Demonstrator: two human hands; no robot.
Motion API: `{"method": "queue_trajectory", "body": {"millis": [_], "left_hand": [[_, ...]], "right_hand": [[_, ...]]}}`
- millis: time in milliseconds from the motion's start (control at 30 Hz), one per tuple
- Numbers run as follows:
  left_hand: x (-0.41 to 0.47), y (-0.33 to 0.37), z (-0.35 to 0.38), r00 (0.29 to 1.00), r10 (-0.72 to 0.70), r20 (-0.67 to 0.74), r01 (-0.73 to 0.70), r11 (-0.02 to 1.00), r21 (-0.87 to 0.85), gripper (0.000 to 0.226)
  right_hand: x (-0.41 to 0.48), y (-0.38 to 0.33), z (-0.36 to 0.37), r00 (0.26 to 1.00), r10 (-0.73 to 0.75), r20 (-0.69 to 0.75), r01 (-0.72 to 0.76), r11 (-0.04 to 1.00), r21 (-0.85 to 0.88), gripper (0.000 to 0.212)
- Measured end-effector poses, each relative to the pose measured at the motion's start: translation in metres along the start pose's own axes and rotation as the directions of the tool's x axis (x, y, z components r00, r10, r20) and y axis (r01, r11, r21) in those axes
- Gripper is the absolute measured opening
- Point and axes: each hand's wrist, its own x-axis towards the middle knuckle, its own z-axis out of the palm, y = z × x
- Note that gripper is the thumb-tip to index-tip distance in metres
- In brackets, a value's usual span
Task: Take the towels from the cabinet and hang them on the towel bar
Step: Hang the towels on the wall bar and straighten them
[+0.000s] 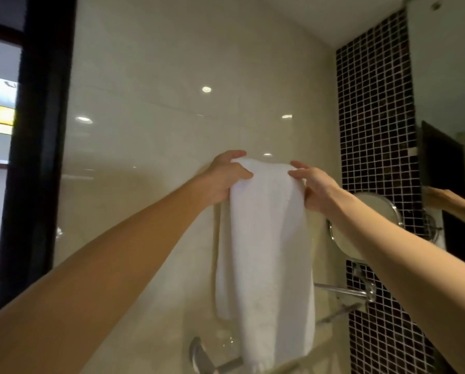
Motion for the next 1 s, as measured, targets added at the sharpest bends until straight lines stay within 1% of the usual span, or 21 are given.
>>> {"method": "queue_trajectory", "body": {"millis": [133,200,300,400,500,567,667,833,933,1000], "left_hand": [[0.000,-0.031,-0.006,0.989,-0.138,0.046,0.137,0.990,0.012,0.065],[-0.004,-0.049,-0.006,0.978,-0.198,0.071,0.196,0.980,0.043,0.069],[-0.015,-0.071,-0.001,0.958,-0.265,0.109,0.263,0.964,0.031,0.077],[-0.030,-0.087,0.007,0.941,-0.311,0.138,0.308,0.951,0.039,0.081],[-0.042,-0.106,0.011,0.929,-0.339,0.149,0.332,0.941,0.066,0.084],[-0.049,-0.120,0.011,0.922,-0.362,0.135,0.354,0.932,0.081,0.086],[-0.061,-0.143,0.011,0.918,-0.385,0.096,0.376,0.922,0.096,0.087],[-0.080,-0.174,0.009,0.906,-0.419,0.054,0.409,0.903,0.133,0.082],[-0.088,-0.190,0.007,0.891,-0.453,0.023,0.443,0.880,0.173,0.072],[-0.092,-0.199,0.005,0.883,-0.469,-0.018,0.464,0.867,0.183,0.061]], "right_hand": [[0.008,0.033,-0.014,0.994,0.105,0.037,-0.103,0.993,-0.056,0.048],[0.009,0.047,-0.025,0.982,0.176,0.066,-0.168,0.979,-0.119,0.048],[0.008,0.068,-0.040,0.957,0.275,0.093,-0.251,0.945,-0.209,0.048],[0.004,0.082,-0.049,0.937,0.333,0.104,-0.290,0.908,-0.302,0.048],[0.002,0.097,-0.061,0.923,0.374,0.092,-0.320,0.878,-0.355,0.049],[-0.001,0.107,-0.068,0.908,0.410,0.081,-0.347,0.848,-0.401,0.049],[-0.008,0.125,-0.075,0.896,0.441,0.051,-0.366,0.798,-0.479,0.044],[-0.023,0.154,-0.082,0.872,0.489,0.009,-0.405,0.732,-0.548,0.036],[-0.030,0.166,-0.085,0.861,0.505,-0.055,-0.446,0.700,-0.558,0.041],[-0.033,0.172,-0.087,0.839,0.540,-0.070,-0.476,0.664,-0.577,0.045]]}}
